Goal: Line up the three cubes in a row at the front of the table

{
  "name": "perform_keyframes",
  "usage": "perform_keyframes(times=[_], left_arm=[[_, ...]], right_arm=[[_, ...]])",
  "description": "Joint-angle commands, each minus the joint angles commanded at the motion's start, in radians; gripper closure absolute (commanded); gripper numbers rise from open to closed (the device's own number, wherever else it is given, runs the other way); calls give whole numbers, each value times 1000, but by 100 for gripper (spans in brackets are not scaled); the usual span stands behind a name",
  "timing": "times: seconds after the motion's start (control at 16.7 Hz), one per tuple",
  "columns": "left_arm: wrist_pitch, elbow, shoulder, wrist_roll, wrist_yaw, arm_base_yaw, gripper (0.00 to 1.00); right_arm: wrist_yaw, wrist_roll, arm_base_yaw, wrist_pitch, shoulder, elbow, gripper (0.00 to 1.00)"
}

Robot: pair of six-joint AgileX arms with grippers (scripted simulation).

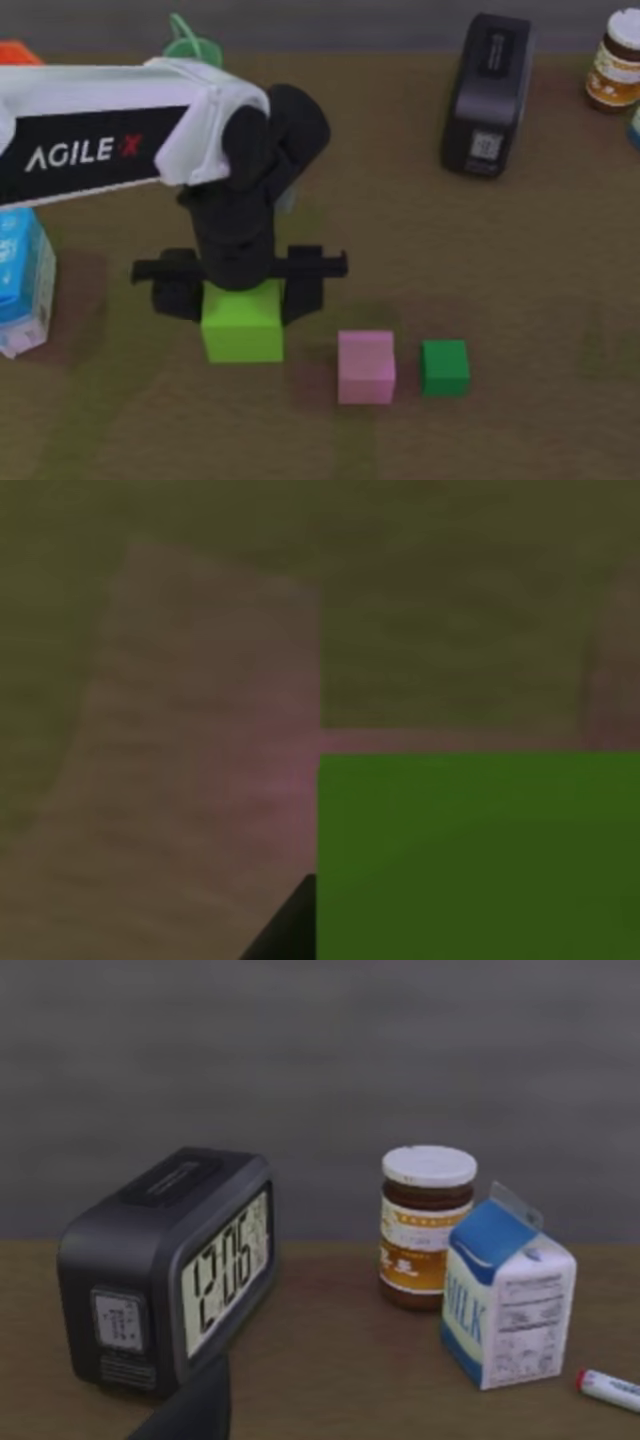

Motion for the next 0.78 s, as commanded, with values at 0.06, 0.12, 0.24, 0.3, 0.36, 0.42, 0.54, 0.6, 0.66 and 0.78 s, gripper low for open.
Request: perform_keyframes(times=[0.06,0.12,0.24,0.3,0.36,0.42,0.54,0.6,0.66,0.78], left_arm=[[38,-23,14,-1,0,-1,100],[79,-47,28,-2,0,-2,100],[152,-91,54,-2,1,-5,100],[175,-107,63,-2,1,-7,100],[187,-115,69,-2,1,-8,100],[189,-116,70,-2,1,-8,100],[189,-116,70,-2,1,-8,100],[189,-116,70,-2,1,-8,100],[189,-116,70,-2,1,-8,92],[189,-116,70,-2,1,-8,77]], right_arm=[[0,0,0,0,0,0,0],[0,0,0,0,0,0,0],[0,0,0,0,0,0,0],[0,0,0,0,0,0,0],[0,0,0,0,0,0,0],[0,0,0,0,0,0,0],[0,0,0,0,0,0,0],[0,0,0,0,0,0,0],[0,0,0,0,0,0,0],[0,0,0,0,0,0,0]])
